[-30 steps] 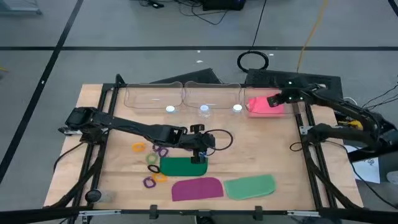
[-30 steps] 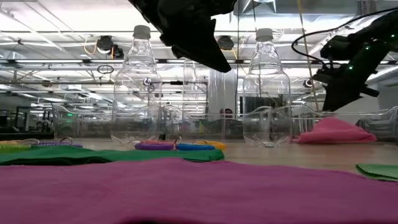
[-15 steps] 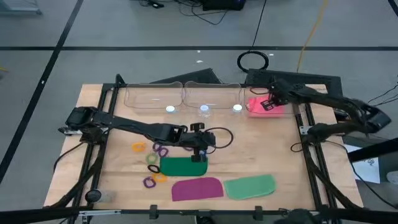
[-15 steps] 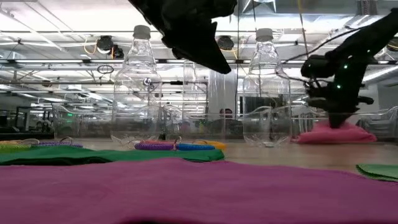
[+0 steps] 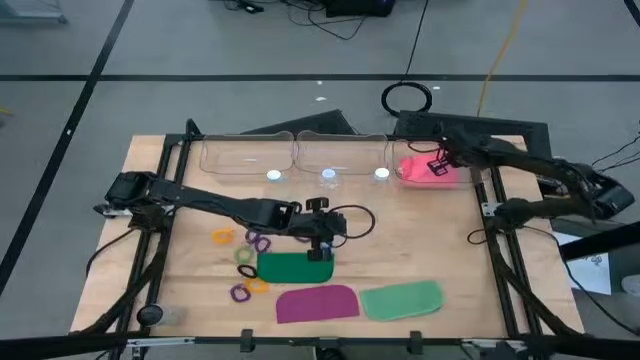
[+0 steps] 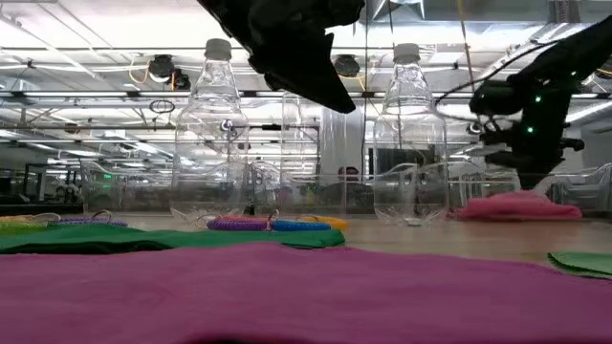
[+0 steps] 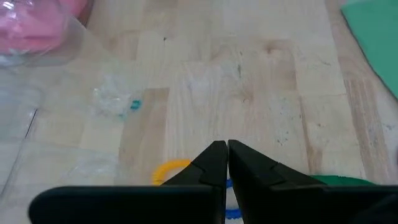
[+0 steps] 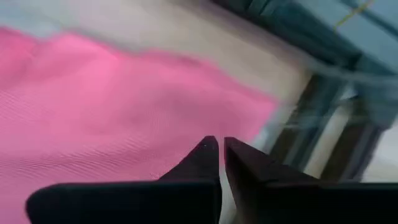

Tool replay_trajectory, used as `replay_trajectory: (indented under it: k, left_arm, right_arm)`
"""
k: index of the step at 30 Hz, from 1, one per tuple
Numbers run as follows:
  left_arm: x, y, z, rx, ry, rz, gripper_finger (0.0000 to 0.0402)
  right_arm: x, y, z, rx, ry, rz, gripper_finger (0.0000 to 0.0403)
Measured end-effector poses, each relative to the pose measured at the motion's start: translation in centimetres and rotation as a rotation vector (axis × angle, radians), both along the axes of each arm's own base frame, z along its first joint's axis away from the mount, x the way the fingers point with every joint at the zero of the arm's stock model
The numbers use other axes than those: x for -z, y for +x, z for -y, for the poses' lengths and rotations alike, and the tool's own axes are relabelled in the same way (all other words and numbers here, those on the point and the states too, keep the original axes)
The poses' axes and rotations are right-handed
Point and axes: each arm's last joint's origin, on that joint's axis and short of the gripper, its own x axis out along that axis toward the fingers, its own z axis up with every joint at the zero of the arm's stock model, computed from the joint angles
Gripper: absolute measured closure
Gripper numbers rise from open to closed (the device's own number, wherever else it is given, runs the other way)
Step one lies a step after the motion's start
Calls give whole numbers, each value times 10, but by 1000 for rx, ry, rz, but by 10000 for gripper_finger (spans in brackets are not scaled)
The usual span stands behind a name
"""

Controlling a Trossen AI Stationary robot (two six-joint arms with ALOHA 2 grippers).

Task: Pick & Place Sports Items
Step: Put the pink microfiber towel into the right transparent bin, then fold the green microfiber towel

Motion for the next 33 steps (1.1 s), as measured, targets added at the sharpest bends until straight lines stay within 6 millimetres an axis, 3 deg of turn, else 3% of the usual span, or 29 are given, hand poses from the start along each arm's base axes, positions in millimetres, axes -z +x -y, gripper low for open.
replay_trajectory:
  k: [4, 9, 12, 15, 19, 25, 29, 33]
  left_arm:
    - [0, 0, 0, 1, 0, -1, 382]
    - [1, -3, 4, 79, 67, -35, 383]
    - [-2, -13, 18, 165, 138, -74, 392]
    - [-7, -27, 36, 205, 62, -123, 399]
    - [-1, -44, 54, 43, -129, -257, 374]
    - [27, -64, 81, -168, -162, -468, 353]
    - [50, -62, 93, -191, -149, -526, 362]
    - [77, -55, 92, -239, -127, -586, 383]
  right_arm:
    - [-31, -3, -20, -77, -126, 99, 402]
    - [-68, -4, -61, -294, -255, 313, 403]
    - [-85, -2, -89, -468, -300, 453, 403]
    - [-97, 2, -118, -629, -306, 588, 403]
    - [-108, 14, -153, -823, -312, 721, 403]
    - [-116, 37, -203, -1047, -373, 828, 403]
    - [-111, 50, -231, -1124, -371, 825, 403]
    - [-99, 62, -257, -1217, -315, 862, 403]
